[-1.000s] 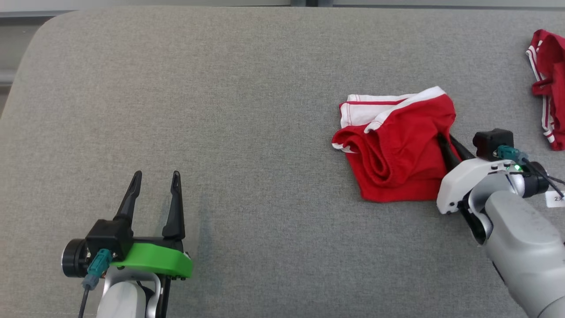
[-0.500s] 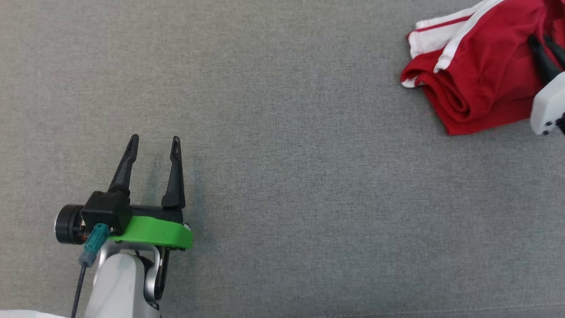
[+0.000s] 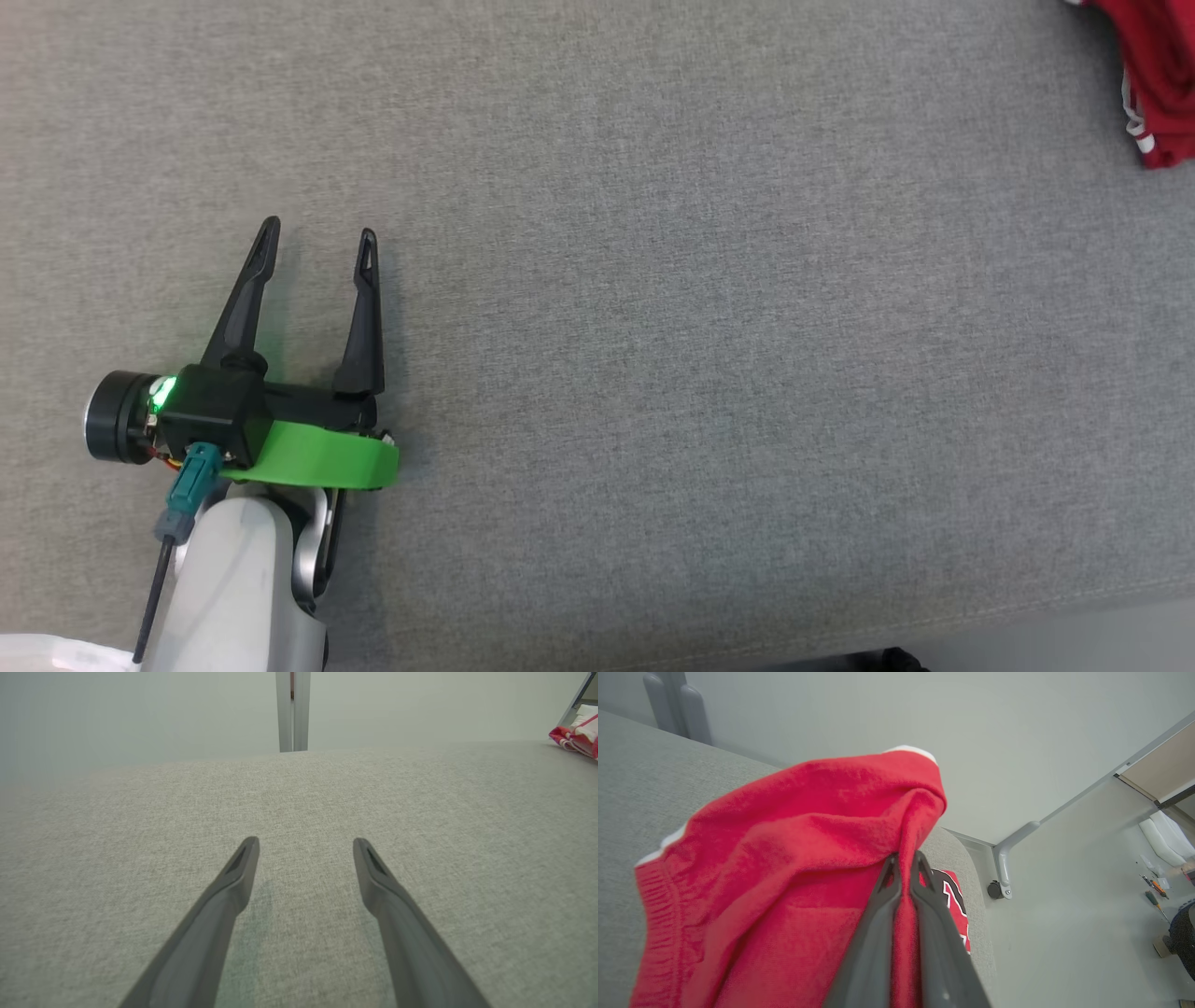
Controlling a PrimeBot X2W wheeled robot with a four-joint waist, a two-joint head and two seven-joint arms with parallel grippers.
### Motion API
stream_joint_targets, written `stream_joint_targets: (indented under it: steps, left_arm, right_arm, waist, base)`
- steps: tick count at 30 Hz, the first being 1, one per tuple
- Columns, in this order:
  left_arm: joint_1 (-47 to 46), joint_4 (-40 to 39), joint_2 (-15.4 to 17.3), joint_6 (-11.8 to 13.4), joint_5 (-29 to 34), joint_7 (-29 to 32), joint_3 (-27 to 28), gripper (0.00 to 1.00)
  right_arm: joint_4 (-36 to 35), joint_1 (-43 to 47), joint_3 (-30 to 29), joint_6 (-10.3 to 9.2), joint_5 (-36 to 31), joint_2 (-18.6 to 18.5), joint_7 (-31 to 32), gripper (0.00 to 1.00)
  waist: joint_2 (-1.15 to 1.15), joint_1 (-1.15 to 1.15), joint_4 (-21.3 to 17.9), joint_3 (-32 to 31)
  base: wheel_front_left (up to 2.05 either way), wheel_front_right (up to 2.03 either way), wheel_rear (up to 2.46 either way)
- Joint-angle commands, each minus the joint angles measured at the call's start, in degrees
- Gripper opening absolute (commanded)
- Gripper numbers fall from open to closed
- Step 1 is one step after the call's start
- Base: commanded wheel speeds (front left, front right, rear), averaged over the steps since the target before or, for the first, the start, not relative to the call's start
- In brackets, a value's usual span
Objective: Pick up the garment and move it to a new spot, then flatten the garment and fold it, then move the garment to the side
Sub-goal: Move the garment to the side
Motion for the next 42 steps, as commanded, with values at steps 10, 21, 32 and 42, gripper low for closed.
stream_joint_targets:
  steps: [10, 21, 32, 42]
  left_arm:
    - [-1.0, -2.0, 0.9, -0.3, 0.8, -0.1, -0.5, 1.0]
    - [0.4, -0.9, 0.7, 0.2, 0.1, -0.1, 0.3, 1.0]
    - [5.6, 1.0, 0.1, 0.9, -1.6, -0.1, 3.5, 1.0]
    - [10.9, 1.8, -0.2, 0.7, -1.9, -0.1, 5.7, 1.0]
  right_arm:
    - [9.4, -5.0, 2.9, -0.14, 0.4, -1.1, -1.8, 0.45]
    - [18.3, -8.5, 2.9, -0.14, -4.7, 5.1, -10.6, 1.0]
    - [6.6, 1.9, -3.9, -0.14, -7.8, 12.3, -11.8, 1.0]
    - [-3.5, 20.1, -14.4, -0.14, -13.1, 21.4, -11.8, 1.0]
  waist:
    - [0.0, -0.01, -0.6, 3.2]
    - [0.0, -0.01, -0.3, 0.6]
    - [0.0, -0.01, 0.3, -10.4]
    - [0.0, -0.01, 1.3, -18.4]
  base:
    - [0.0, 0.0, 0.0]
    - [0.0, 0.0, 0.0]
    - [0.0, 0.0, 0.0]
    - [0.0, 0.0, 0.0]
